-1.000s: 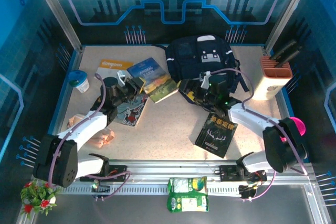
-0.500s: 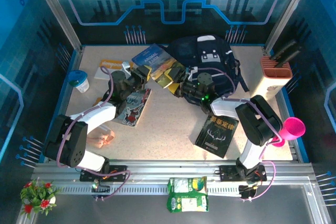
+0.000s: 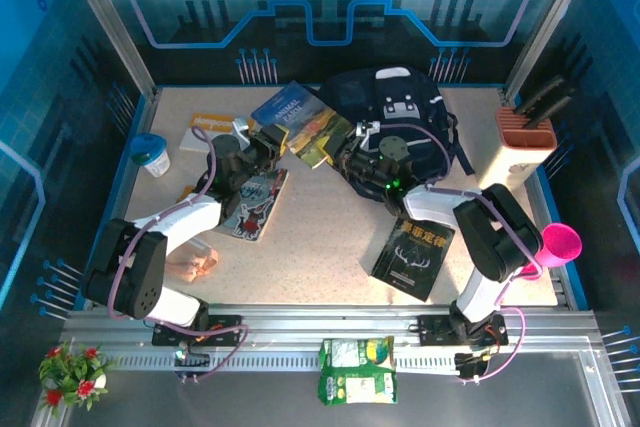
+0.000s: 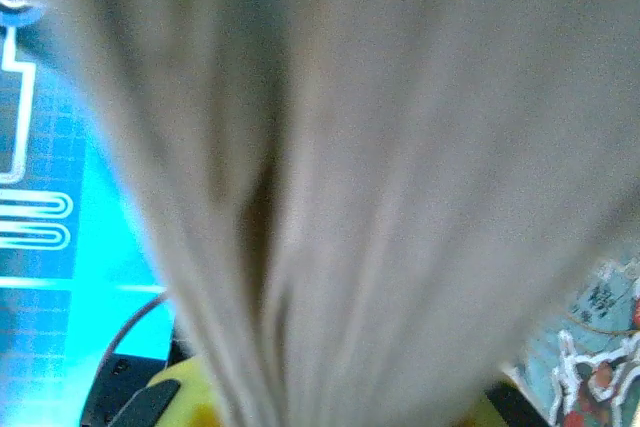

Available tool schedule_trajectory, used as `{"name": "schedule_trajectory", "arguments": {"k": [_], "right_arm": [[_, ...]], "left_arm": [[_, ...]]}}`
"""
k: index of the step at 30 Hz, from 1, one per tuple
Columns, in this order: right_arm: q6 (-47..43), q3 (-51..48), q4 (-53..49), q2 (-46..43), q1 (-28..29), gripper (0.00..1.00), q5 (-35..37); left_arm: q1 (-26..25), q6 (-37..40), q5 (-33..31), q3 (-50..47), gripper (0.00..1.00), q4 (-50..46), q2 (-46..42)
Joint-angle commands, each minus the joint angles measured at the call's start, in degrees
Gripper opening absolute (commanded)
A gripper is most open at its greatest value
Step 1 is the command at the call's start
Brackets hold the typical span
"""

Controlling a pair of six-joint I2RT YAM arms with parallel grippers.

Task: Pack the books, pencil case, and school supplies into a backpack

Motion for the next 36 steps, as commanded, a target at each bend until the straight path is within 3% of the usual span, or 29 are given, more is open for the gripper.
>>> {"name": "schedule_trajectory", "arguments": {"k": [1, 3, 6, 13, 21, 29, 36], "right_arm": [[-10.4, 0.0, -8.5, -5.7, -1.1, 0.07, 3.1], [-15.5, -0.3, -15.5, -9.5, -2.0, 0.06, 4.9], [-21.4, -1.5, -24.3, -14.8, -4.2, 0.04, 7.0], [-31.6, -5.0, -41.4, -27.1, -11.0, 0.01, 13.3], [-35.7, -7.9, -55.8, -38.6, -20.2, 0.00, 17.0], [-37.0, -9.3, -62.9, -44.3, -25.9, 0.00, 15.0], [-37.0, -9.9, -65.0, -45.3, -27.3, 0.00, 13.4]], "left_arm": [[-0.1, 3.6, -1.5, -0.2, 0.42, 0.6, -3.6], [-0.1, 6.8, -1.6, 0.1, 0.58, -3.6, -4.0], [-0.2, 11.4, -1.2, 1.5, 0.71, -10.6, -3.3], [-1.7, 20.0, 5.0, 10.2, 0.76, -22.8, 5.6], [-6.8, 25.6, 11.9, 27.9, 0.64, -33.0, 22.2], [-10.5, 30.6, 7.4, 45.6, 0.47, -47.4, 35.1], [-10.8, 31.4, 5.3, 56.1, 0.44, -53.8, 43.3]]}}
